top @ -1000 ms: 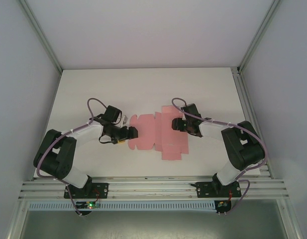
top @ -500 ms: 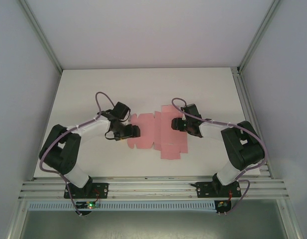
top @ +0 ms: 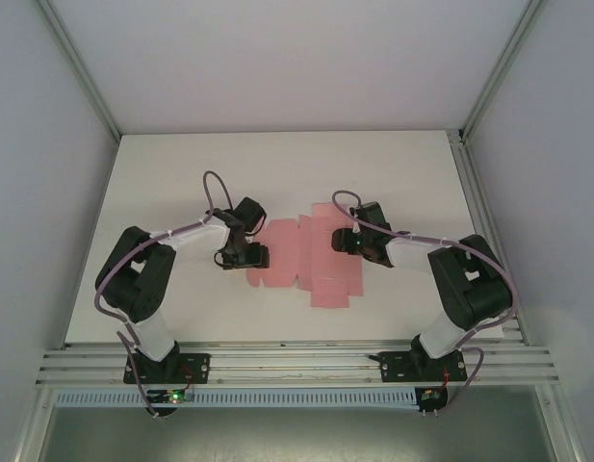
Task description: Assemble paper box
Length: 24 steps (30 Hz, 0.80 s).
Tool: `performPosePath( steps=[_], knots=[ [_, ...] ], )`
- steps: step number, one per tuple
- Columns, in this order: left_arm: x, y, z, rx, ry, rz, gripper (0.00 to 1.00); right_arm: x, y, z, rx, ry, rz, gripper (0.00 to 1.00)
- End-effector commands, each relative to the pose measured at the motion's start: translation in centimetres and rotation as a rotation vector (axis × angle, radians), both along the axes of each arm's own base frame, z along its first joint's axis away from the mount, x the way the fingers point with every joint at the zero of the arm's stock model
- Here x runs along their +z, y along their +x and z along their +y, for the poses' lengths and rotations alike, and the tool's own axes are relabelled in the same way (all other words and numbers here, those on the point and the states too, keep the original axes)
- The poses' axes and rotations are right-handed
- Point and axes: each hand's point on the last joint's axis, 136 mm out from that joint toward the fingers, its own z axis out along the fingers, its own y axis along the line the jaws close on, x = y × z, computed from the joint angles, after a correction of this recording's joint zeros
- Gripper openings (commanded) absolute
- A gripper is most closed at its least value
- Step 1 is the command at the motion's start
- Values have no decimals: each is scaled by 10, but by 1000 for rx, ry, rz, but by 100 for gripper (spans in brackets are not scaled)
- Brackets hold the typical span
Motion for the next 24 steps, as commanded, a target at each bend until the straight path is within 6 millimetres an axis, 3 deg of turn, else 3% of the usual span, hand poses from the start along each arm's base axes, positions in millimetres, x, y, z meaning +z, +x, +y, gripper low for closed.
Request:
performPosePath(
  steps=[1, 9, 18, 24],
  knots=[
    [-7, -7, -26, -22, -116, 50, 66, -63, -74, -18, 34, -97, 312, 54],
    [15, -4, -44, -34, -221, 11, 65, -70, -77, -15, 37, -86, 334, 54],
    [15, -3, -48, 9, -258, -16, 55, -69, -79, -17, 30, -86, 329, 53],
    [57, 5, -56, 28, -428, -196, 57, -71, -80, -17, 28, -82, 330, 54]
  ],
)
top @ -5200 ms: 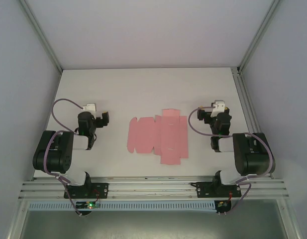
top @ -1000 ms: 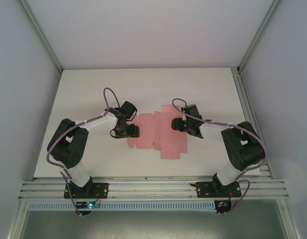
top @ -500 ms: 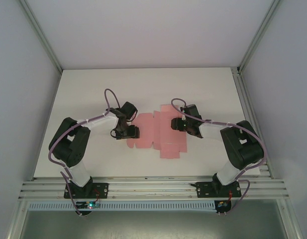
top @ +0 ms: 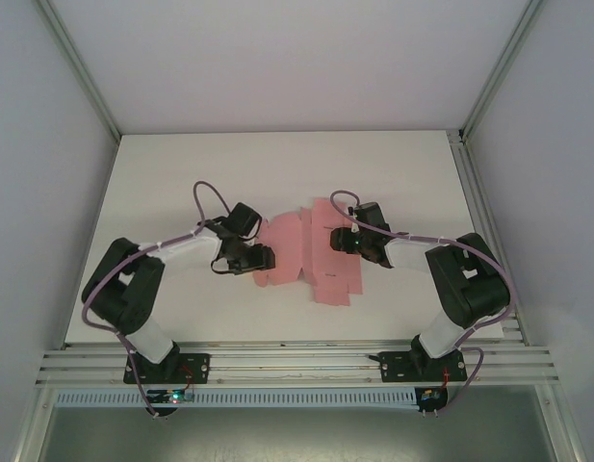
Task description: Assemble paper box
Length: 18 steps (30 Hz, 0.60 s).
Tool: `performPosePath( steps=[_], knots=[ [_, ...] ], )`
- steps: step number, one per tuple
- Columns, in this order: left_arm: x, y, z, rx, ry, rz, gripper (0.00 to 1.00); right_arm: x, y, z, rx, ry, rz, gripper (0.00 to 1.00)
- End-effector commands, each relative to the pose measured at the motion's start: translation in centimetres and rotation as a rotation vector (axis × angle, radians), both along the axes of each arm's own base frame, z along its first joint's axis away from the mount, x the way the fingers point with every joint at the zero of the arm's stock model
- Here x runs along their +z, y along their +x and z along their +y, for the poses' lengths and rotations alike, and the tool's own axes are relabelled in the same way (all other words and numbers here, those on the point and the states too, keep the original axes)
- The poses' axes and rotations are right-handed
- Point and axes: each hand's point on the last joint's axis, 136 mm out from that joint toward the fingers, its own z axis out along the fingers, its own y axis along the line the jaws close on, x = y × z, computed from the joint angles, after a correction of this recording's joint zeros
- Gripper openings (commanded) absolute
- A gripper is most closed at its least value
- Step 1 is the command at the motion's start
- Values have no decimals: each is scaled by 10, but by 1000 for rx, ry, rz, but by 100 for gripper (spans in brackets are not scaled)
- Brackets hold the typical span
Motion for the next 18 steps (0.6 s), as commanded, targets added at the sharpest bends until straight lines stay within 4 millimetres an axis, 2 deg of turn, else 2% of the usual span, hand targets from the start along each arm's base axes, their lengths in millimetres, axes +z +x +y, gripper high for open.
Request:
performPosePath(
  steps=[1, 5, 10, 16, 18],
  knots=[
    [47, 15, -29, 7, -226, -174, 57, -71, -85, -22, 15, -99, 360, 54],
    [81, 21, -34, 34, -397, -307, 57, -70, -83, -21, 17, -90, 354, 53],
    [115, 21, -37, 34, -536, -431, 57, -69, -82, -20, 19, -81, 348, 53],
    [135, 20, -32, 73, -621, -534, 56, -65, -81, -18, 24, -66, 327, 53],
    [126, 23, -27, 97, -554, -511, 45, -64, -81, -18, 24, -64, 323, 53]
  ],
)
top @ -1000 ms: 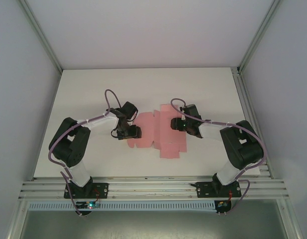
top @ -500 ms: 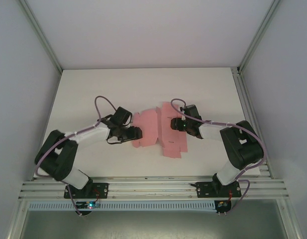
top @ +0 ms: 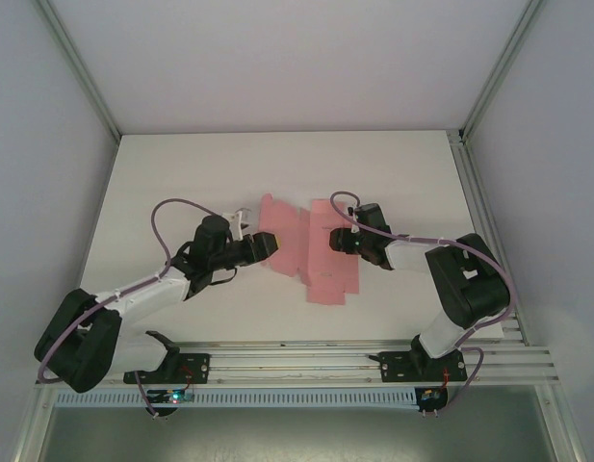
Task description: Assemble paper box
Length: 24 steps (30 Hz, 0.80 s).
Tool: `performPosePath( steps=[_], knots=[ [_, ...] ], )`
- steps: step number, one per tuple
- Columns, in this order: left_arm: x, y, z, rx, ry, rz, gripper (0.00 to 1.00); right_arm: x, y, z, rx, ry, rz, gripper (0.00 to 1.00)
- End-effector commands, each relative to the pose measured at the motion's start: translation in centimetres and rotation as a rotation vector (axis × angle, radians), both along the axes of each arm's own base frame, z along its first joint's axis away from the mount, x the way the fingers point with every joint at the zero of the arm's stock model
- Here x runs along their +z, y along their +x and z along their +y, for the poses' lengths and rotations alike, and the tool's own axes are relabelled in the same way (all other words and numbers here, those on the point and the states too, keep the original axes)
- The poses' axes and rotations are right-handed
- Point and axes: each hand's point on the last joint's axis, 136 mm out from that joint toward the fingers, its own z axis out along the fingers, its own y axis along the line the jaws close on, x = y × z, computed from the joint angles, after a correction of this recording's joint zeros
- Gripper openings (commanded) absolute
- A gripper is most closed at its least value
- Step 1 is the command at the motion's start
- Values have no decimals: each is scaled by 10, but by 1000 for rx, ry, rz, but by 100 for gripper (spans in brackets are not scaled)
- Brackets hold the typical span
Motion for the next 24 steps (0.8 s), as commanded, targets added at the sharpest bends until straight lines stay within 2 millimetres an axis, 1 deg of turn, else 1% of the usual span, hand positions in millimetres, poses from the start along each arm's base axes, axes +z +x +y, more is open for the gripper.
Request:
performPosePath(
  steps=[1, 2, 5, 7, 8, 9, 11, 13, 14, 15, 17, 18, 21, 24],
  knots=[
    [17, 11, 5, 44, 18, -60, 40, -65, -80, -20, 18, -88, 342, 53],
    [11, 12, 9, 55, 66, -37, 36, -64, -80, -21, 17, -88, 340, 53],
    [-5, 11, 24, 86, 221, 13, 29, -62, -80, -21, 20, -88, 326, 54],
    [-15, 11, 32, 99, 292, 37, 14, -59, -79, -19, 26, -83, 314, 55],
    [-18, 11, 32, 95, 303, 43, 3, -57, -78, -18, 30, -78, 304, 56],
    [-18, 11, 29, 78, 297, 36, 0, -53, -76, -17, 36, -71, 288, 58],
    [-15, 11, 24, 49, 279, 9, 0, -39, -70, -11, 59, -49, 241, 62],
    [-8, 14, 21, 30, 275, -41, 0, -11, -60, -2, 97, -10, 160, 66],
    [-2, 15, 20, 19, 277, -75, 0, 5, -55, 1, 108, 5, 115, 69],
    [7, 17, 19, 12, 273, -116, 0, 25, -49, 3, 121, 22, 52, 71],
    [31, 16, 13, -29, 242, -215, 0, 63, -43, 2, 124, 48, -60, 77],
    [47, 14, 9, -51, 214, -272, 0, 84, -41, -2, 117, 62, -122, 81],
    [95, 1, -2, -125, 104, -446, 0, 132, -43, -16, 88, 136, -274, 97],
    [142, -19, -6, -194, 18, -619, 0, 168, -52, -29, 70, 255, -410, 98]
  ],
)
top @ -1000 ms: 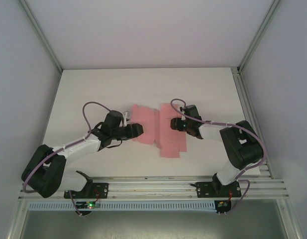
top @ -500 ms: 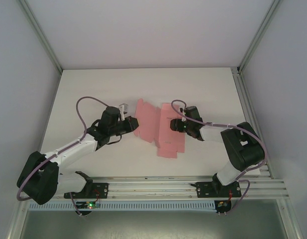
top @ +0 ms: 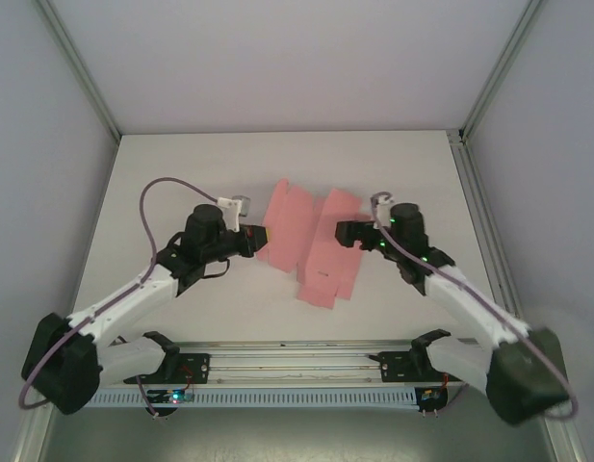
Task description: Assemble paper box
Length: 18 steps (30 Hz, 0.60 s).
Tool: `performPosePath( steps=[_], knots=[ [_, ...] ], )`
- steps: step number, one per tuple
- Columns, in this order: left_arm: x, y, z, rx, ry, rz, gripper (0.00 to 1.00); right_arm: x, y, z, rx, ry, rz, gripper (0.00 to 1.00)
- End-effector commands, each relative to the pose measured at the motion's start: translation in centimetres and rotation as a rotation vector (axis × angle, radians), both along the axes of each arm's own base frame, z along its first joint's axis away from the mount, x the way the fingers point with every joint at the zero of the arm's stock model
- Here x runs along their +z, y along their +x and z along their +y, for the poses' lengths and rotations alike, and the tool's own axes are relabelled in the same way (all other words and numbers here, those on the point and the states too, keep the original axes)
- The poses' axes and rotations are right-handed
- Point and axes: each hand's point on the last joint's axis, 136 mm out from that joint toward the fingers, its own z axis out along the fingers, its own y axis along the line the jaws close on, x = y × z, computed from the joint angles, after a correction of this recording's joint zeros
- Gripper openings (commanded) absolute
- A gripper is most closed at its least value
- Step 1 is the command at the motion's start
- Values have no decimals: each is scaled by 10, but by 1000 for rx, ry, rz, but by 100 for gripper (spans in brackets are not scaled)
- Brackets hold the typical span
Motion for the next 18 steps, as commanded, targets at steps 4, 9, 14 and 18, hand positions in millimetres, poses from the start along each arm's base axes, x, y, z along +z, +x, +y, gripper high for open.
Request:
performPosePath(
  steps=[4, 9, 14, 18],
  knots=[
    [114, -31, -4, -132, -151, -389, 0, 45, -28, -16, 30, 223, -151, 98],
    [155, -59, 4, -174, -219, -552, 0, 68, -35, -19, 38, 325, -239, 98],
    [188, -86, 16, -194, -232, -684, 0, 92, -40, -9, 151, 447, -335, 98],
    [195, -93, 25, -159, -253, -715, 0, 112, -50, 2, 272, 469, -412, 92]
  ],
)
